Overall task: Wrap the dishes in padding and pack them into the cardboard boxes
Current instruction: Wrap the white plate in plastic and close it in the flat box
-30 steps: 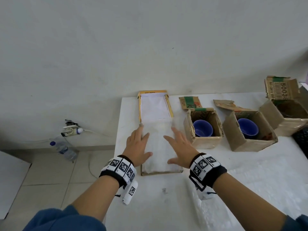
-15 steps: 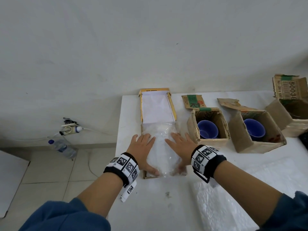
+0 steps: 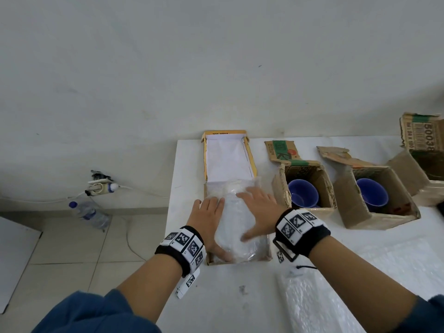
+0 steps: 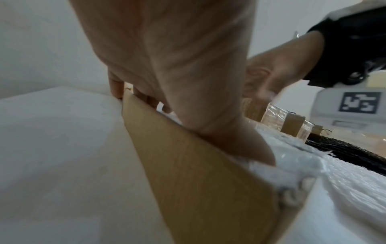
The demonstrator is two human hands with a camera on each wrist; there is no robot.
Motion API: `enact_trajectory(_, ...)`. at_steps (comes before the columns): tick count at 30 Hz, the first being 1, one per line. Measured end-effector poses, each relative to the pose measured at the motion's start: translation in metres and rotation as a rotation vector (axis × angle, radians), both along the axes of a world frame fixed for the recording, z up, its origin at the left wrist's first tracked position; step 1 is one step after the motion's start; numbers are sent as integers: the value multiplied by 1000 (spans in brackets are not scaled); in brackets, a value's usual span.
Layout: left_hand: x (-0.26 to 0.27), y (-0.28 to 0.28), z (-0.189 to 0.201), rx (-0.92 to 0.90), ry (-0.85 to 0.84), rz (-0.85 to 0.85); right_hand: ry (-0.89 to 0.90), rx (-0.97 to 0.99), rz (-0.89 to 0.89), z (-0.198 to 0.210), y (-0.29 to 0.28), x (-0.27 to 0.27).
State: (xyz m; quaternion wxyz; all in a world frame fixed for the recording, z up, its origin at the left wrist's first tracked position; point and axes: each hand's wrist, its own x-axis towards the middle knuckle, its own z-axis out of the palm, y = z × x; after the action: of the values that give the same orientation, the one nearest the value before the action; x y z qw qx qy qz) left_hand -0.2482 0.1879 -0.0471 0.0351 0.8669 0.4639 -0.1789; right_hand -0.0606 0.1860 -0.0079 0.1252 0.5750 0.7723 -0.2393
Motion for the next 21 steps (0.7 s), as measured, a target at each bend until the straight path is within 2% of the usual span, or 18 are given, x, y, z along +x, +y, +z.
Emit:
enact_trajectory(2, 0, 0, 0, -2, 17, -8, 18, 49, -28, -4, 12, -6)
enact_trajectory(7, 3, -1, 0, 16, 58, -3, -160, 3, 29, -37, 21, -8)
enact_trajectory(12, 3, -2, -1, 5, 57, 6, -130, -45, 23, -24, 22, -2)
enact_trajectory(17, 3, -1, -2, 4, 45, 15, -329, -51, 131, -23, -1, -1)
enact_trajectory(21, 1, -1, -4, 17, 20, 27, -374, -27, 131, -34, -6, -7)
